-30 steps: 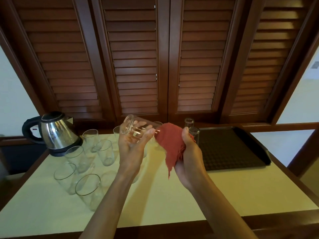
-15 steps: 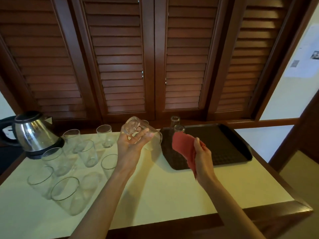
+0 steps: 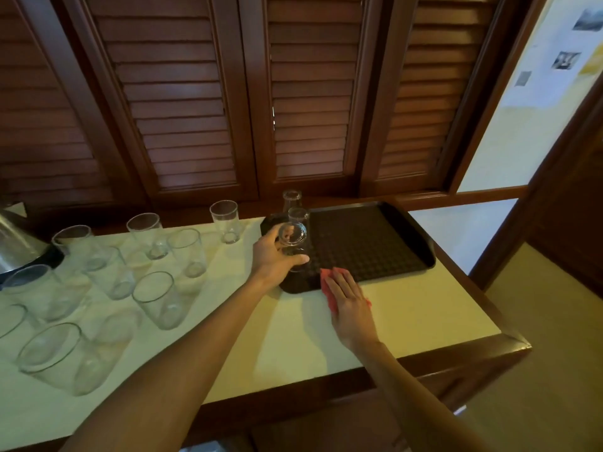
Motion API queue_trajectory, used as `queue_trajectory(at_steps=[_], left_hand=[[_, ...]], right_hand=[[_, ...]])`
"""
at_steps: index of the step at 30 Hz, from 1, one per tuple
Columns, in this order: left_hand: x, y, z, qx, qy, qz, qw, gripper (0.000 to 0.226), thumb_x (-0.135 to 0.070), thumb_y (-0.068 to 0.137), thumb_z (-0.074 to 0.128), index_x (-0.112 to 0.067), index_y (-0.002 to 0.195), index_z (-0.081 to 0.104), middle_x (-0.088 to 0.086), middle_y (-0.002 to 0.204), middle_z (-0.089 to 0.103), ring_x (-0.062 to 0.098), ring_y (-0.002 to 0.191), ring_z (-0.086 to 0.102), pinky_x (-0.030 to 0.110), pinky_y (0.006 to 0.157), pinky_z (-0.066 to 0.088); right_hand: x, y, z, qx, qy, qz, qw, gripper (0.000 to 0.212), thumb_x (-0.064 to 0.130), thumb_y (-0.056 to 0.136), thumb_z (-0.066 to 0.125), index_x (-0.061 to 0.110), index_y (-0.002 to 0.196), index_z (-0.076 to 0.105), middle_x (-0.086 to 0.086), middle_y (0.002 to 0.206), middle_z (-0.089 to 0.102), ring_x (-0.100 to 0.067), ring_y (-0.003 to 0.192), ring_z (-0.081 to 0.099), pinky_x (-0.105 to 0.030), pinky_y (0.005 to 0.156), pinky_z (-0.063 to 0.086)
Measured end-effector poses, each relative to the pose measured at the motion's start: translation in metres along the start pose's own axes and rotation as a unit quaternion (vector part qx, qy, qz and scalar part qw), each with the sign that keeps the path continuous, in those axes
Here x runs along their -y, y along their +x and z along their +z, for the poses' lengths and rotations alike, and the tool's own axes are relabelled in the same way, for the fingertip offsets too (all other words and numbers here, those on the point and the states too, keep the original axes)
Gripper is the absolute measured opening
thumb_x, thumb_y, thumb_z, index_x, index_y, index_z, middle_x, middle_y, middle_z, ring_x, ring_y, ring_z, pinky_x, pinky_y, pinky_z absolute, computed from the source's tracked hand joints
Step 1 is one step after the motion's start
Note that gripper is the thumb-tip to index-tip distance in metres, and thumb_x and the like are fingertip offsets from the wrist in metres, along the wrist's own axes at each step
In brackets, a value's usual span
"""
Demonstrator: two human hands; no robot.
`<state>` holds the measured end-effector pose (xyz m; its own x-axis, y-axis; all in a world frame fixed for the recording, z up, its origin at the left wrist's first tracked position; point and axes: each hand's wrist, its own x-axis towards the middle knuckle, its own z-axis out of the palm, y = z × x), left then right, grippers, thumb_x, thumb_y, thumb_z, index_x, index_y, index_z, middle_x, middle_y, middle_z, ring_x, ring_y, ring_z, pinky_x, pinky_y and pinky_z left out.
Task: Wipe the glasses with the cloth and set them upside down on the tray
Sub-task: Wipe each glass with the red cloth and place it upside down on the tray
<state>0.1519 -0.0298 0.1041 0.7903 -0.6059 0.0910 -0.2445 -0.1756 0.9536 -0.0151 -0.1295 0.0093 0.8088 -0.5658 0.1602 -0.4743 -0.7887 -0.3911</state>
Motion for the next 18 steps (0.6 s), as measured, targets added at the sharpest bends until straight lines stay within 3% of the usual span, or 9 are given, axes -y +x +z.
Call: queue_trajectory(at_steps=[3, 5, 11, 16, 18], left_hand=[[0.011, 0.005, 0.017, 0.004, 0.028, -0.012, 1.0, 0.076, -0.001, 0.068, 0.095, -0.014, 0.135, 0.061, -0.003, 0.119, 0.071, 0.016, 0.115, 0.07, 0.029, 0.103, 0.055], [0.015, 0.008, 0.025, 0.008, 0.046, -0.011, 0.999, 0.074, -0.004, 0.07, 0.094, -0.015, 0.135, 0.06, -0.002, 0.121, 0.07, 0.017, 0.116, 0.068, 0.025, 0.101, 0.053], [0.021, 0.015, 0.04, 0.004, 0.08, -0.03, 0.996, 0.079, -0.011, 0.072, 0.095, -0.013, 0.142, 0.058, 0.006, 0.134, 0.068, 0.022, 0.12, 0.067, 0.034, 0.104, 0.055], [0.019, 0.021, 0.048, -0.006, 0.094, -0.054, 0.994, 0.077, -0.014, 0.076, 0.093, -0.015, 0.143, 0.056, 0.007, 0.138, 0.065, 0.024, 0.125, 0.065, 0.039, 0.106, 0.054], [0.019, 0.024, 0.05, -0.009, 0.103, -0.06, 0.993, 0.076, -0.015, 0.076, 0.093, -0.015, 0.143, 0.057, 0.008, 0.138, 0.064, 0.025, 0.126, 0.064, 0.039, 0.106, 0.053]], right_hand=[[-0.002, -0.001, 0.005, -0.023, 0.003, 0.004, 1.0, 0.062, 0.025, 0.105, 0.049, 0.03, 0.16, 0.021, 0.009, 0.169, 0.013, -0.013, 0.157, -0.002, -0.05, 0.127, 0.012], [-0.002, -0.001, 0.006, -0.037, 0.011, 0.013, 0.999, 0.064, 0.023, 0.104, 0.051, 0.027, 0.16, 0.021, 0.007, 0.169, 0.014, -0.014, 0.157, -0.002, -0.051, 0.126, 0.017], [-0.005, 0.0, 0.009, -0.042, 0.021, 0.033, 0.998, 0.067, 0.02, 0.102, 0.055, 0.022, 0.16, 0.022, 0.004, 0.169, 0.014, -0.016, 0.157, -0.003, -0.05, 0.125, 0.02], [-0.005, 0.001, 0.01, -0.066, 0.011, 0.014, 0.998, 0.064, 0.019, 0.1, 0.058, 0.017, 0.158, 0.03, -0.001, 0.167, 0.023, -0.02, 0.157, 0.006, -0.044, 0.127, 0.011], [-0.005, 0.003, 0.012, -0.072, 0.011, 0.015, 0.997, 0.063, 0.018, 0.099, 0.06, 0.017, 0.156, 0.034, -0.001, 0.165, 0.029, -0.021, 0.157, 0.01, -0.044, 0.127, 0.014]])
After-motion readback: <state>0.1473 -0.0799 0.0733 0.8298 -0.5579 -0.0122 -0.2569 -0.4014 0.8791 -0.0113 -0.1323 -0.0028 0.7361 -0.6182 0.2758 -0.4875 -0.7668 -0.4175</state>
